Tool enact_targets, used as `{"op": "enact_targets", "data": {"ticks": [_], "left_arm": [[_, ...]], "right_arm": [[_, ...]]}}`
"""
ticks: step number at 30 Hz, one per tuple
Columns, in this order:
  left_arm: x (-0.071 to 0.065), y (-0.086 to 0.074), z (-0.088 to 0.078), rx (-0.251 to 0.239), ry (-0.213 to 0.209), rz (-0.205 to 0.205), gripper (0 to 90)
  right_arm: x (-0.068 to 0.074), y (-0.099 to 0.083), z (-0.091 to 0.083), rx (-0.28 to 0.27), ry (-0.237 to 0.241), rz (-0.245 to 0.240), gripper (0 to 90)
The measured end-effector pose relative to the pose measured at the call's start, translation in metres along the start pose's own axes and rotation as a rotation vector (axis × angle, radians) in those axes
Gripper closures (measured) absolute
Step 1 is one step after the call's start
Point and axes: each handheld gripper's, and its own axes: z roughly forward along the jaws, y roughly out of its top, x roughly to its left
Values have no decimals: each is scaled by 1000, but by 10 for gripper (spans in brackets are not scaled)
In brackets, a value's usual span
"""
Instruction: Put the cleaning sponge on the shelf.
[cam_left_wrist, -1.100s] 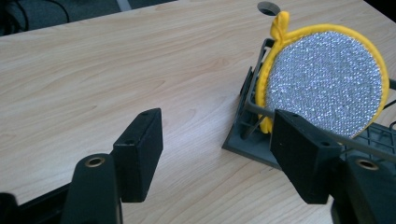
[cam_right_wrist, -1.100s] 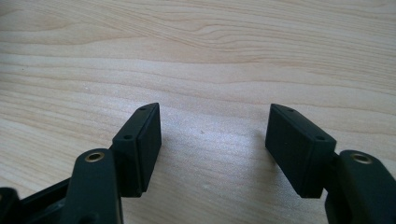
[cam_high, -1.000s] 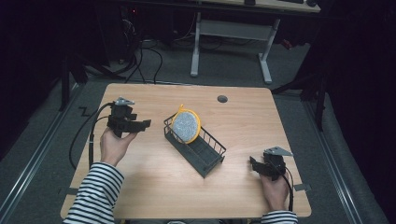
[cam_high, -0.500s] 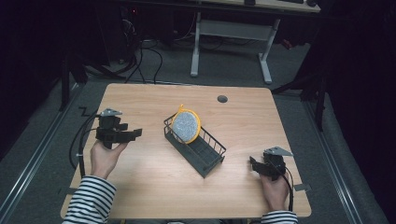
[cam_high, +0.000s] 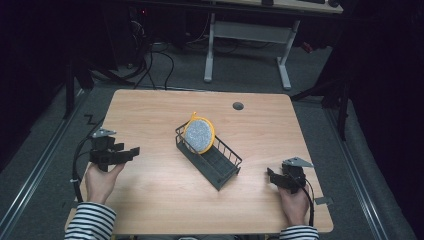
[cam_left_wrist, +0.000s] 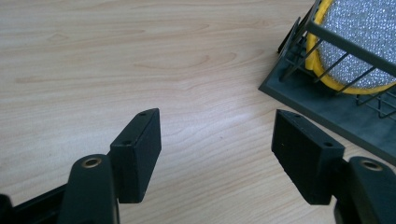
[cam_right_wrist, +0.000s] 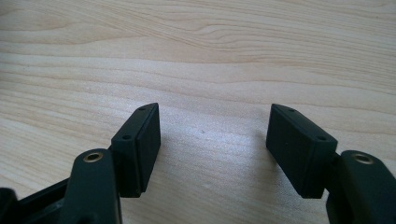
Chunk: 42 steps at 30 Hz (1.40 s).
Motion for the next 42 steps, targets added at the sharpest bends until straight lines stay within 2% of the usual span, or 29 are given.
{"op": "enact_targets", "data": {"ticks": [6, 10, 16, 19, 23, 27, 34, 42], "left_arm": [[5, -14, -1, 8, 13, -16, 333], [10, -27, -2, -4, -22, -67, 332], [13, -39, 0, -5, -13, -92, 330], [13, -44, 3, 3, -5, -86, 330], [13, -55, 12, 26, -18, -93, 328], [12, -64, 18, 28, -14, -94, 326], [6, -76, 27, 35, 30, -54, 321], [-1, -83, 33, 5, 70, -33, 320]], "right_arm": [[0, 0, 0, 0, -1, 1, 354], [0, 0, 0, -1, 0, 1, 353], [0, 0, 0, -1, 0, 0, 351], [0, 0, 0, 0, 1, 1, 351], [0, 0, 0, 0, 1, 1, 350], [1, 0, 0, 2, 1, 2, 350], [1, 0, 0, 1, 1, 2, 349], [1, 0, 0, 1, 1, 2, 349]]}}
